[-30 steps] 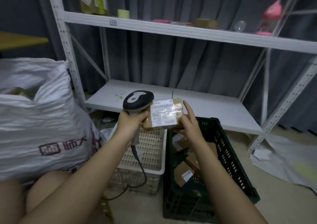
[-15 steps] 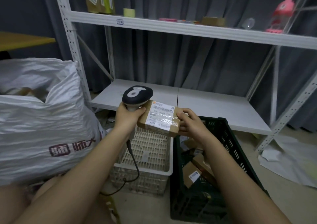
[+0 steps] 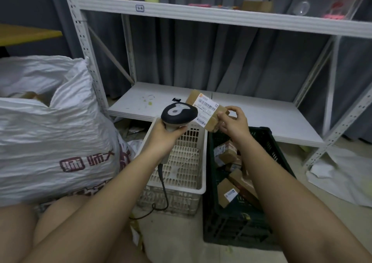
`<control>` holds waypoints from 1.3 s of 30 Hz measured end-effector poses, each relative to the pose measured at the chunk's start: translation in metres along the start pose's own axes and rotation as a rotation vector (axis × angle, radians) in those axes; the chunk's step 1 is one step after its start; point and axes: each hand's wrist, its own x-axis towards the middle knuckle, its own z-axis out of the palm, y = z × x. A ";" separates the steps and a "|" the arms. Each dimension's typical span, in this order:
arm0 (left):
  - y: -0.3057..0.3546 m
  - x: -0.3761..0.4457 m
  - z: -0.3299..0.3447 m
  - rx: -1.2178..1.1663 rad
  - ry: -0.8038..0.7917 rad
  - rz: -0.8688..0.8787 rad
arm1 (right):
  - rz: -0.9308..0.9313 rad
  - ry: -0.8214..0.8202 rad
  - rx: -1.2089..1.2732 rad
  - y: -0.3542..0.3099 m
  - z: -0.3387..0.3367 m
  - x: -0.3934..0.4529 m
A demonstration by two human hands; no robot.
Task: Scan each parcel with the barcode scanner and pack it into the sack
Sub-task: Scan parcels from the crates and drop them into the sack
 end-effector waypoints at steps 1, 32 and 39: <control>-0.002 -0.002 0.001 0.036 -0.008 -0.003 | -0.008 -0.005 -0.014 -0.001 -0.003 0.001; -0.009 -0.018 0.006 0.043 -0.069 -0.018 | -0.062 -0.069 -0.007 -0.015 0.003 0.008; 0.000 -0.021 -0.003 0.012 -0.053 -0.002 | -0.077 -0.083 0.005 -0.028 0.008 0.001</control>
